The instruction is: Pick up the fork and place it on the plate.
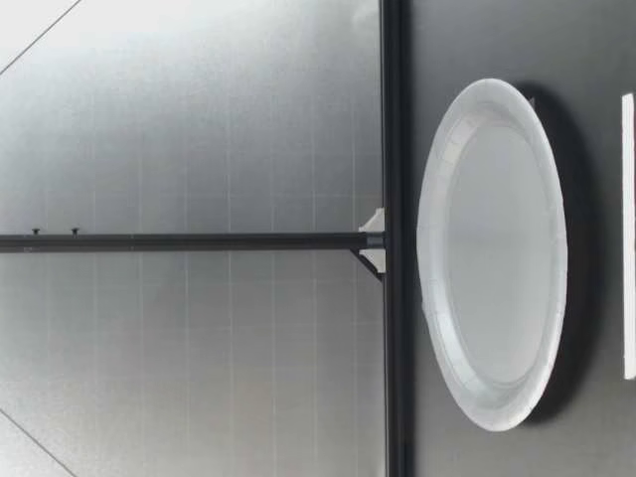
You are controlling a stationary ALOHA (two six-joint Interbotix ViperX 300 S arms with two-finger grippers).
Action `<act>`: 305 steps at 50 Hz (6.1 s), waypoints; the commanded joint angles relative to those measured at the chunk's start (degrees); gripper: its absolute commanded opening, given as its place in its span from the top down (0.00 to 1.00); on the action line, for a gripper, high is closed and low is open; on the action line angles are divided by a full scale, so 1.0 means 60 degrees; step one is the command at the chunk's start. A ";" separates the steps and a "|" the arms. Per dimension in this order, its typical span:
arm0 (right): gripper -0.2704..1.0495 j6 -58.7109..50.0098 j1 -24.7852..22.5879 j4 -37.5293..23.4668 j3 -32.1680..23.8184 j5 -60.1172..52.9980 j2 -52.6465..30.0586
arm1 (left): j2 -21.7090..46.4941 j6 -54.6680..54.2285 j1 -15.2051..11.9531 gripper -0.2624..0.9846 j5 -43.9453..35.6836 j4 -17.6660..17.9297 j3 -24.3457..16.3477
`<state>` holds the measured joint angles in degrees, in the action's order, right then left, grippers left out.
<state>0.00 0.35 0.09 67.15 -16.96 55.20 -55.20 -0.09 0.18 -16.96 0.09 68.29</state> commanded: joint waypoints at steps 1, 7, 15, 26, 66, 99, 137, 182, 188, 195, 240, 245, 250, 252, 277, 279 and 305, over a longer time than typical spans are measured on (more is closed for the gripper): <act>0.80 0.0000 0.0029 0.0015 0.0132 -0.0103 -0.0015 | -0.0337 -0.0029 0.0161 0.71 -0.0264 0.0015 0.0205; 0.80 -0.0059 0.0029 0.0103 0.0410 -0.0117 0.0161 | -0.0776 -0.0293 0.0161 0.77 -0.0410 0.0249 0.0513; 0.80 -0.0498 0.0044 0.0806 0.0161 -0.0015 0.0220 | -0.0835 -0.0938 0.0146 0.77 0.0044 0.0835 0.0352; 0.80 -0.1597 0.0029 0.0996 -0.1729 0.2051 -0.0981 | -0.0264 -0.0967 0.0161 0.76 0.1699 0.0835 -0.0659; 0.42 -0.2886 -0.1860 0.1919 -0.6328 0.6577 -0.9756 | 0.0293 -0.0688 0.0146 0.38 0.0850 0.0776 -0.0410; 0.42 -0.3193 -0.1904 0.1831 -0.8437 0.7837 -1.2114 | 0.0322 -0.0571 0.0146 0.38 0.0454 0.0747 0.0059; 0.42 -0.3223 -0.2109 0.1802 -0.8936 0.7852 -1.2817 | 0.0308 -0.0381 0.0161 0.38 0.0454 0.0747 0.0146; 0.73 -0.3208 -0.2051 0.0718 -0.9302 0.7822 -1.2188 | 0.0205 -0.0381 0.0146 0.38 0.0352 0.0732 0.0483; 0.74 -0.3164 -0.1875 -0.0278 -0.9609 0.7822 -1.1235 | 0.0234 -0.0381 0.0161 0.38 -0.0073 0.0747 0.0674; 0.74 -0.3047 -0.1553 -0.1494 -1.0005 0.7632 -1.0020 | 0.0410 -0.0381 0.0146 0.38 -0.1069 0.0747 0.0894; 0.74 -0.2329 0.0864 -0.4204 -0.6943 -0.4263 -0.8906 | 0.4438 0.0410 0.0293 0.17 -0.3545 0.0732 -0.1392; 0.74 -0.2183 0.0908 -0.4160 -0.6987 -0.4365 -0.9009 | 0.4585 0.0410 0.0381 0.17 -0.3545 0.0732 -0.1479; 0.74 -0.2153 0.0923 -0.4146 -0.7061 -0.4468 -0.9067 | 0.4688 0.0425 0.0381 0.17 -0.3545 0.0732 -0.1494; 0.74 -0.2153 0.0923 -0.4146 -0.7061 -0.4482 -0.9067 | 0.4702 0.0425 0.0381 0.17 -0.3545 0.0732 -0.1494; 0.74 -0.2109 0.0937 -0.4146 -0.7119 -0.4805 -0.9287 | 0.4863 0.0410 0.0542 0.21 -0.3750 0.0732 -0.1611; 0.74 -0.2080 0.0937 -0.4146 -0.7134 -0.4819 -0.9287 | 0.4893 0.0410 0.0542 0.22 -0.3750 0.0732 -0.1611; 0.74 -0.1963 0.0937 -0.4146 -0.7104 -0.4849 -0.9243 | 0.4922 0.0308 0.0542 0.55 -0.3560 0.0732 -0.1479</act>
<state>-11.87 5.54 -25.05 25.93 -45.53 -1.32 -25.31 1.85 3.34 -38.41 4.57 60.03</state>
